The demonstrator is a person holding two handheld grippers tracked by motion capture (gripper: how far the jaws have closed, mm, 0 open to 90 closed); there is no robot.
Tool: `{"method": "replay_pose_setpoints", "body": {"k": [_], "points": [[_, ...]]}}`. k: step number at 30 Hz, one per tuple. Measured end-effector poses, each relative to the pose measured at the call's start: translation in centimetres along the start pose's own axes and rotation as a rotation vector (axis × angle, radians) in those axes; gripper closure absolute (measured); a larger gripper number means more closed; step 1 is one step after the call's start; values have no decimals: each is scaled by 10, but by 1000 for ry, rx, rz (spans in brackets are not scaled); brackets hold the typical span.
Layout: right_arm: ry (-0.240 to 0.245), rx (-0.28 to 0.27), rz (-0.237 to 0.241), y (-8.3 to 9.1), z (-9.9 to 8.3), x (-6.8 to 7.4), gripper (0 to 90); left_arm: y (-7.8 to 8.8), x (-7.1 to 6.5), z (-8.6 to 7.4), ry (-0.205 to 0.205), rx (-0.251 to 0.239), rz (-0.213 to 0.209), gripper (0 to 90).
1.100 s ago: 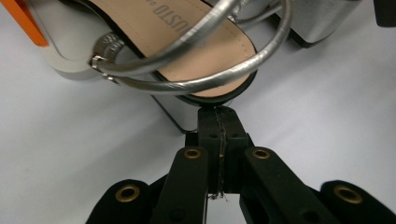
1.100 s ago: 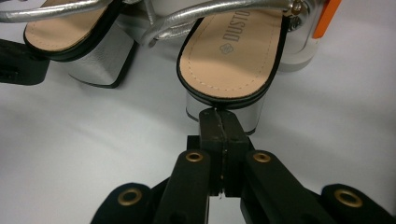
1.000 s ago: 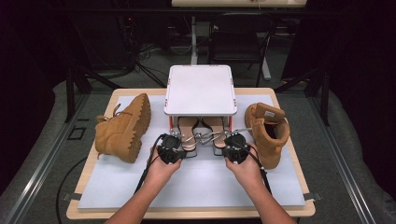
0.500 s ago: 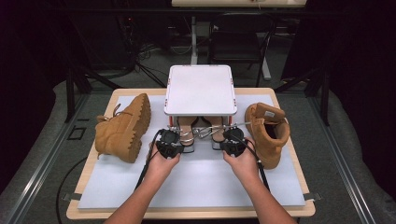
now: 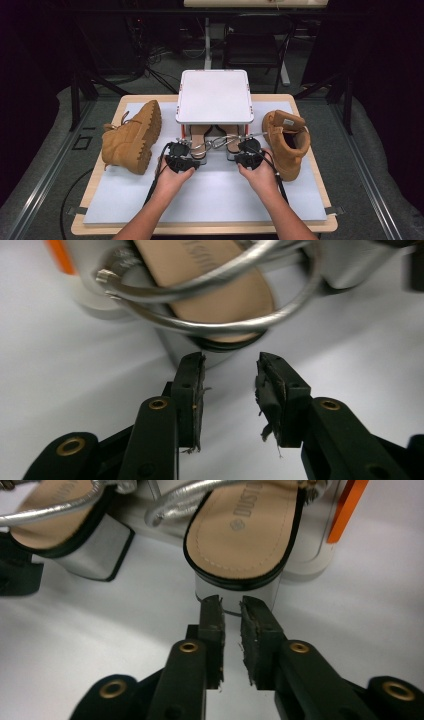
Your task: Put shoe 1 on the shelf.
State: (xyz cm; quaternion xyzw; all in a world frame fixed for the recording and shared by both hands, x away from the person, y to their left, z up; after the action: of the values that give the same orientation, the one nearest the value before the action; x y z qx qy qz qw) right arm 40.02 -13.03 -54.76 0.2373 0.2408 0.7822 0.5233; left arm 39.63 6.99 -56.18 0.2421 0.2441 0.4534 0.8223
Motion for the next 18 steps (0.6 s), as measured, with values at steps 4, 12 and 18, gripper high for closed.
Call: {"method": "replay_pose_setpoints", "body": {"k": [4, 12, 18], "points": [[-21, -7, -5, -2, 1, -4, 712, 0, -1, 2, -8, 20, 15, 661], [-6, -8, -23, -3, 1, -4, 698, 0, -3, -1, -28, -4, 29, 630], [-14, 6, -23, -5, -2, -9, 663, -7, -3, -7, -36, 3, 35, 550]]}}
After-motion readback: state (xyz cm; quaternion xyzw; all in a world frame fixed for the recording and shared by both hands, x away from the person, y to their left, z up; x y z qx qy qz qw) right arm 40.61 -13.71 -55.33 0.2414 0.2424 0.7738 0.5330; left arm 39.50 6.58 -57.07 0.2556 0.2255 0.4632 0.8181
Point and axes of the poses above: each handheld gripper's, and its own axes: y roughly backward along the jaws, z roughly out of its top, x roughly to its left, the point moved 5 cm from there along -y, roughly forward along the jaws, and after that the axes turned 15 degrees about -x, right-handed, at the moved point
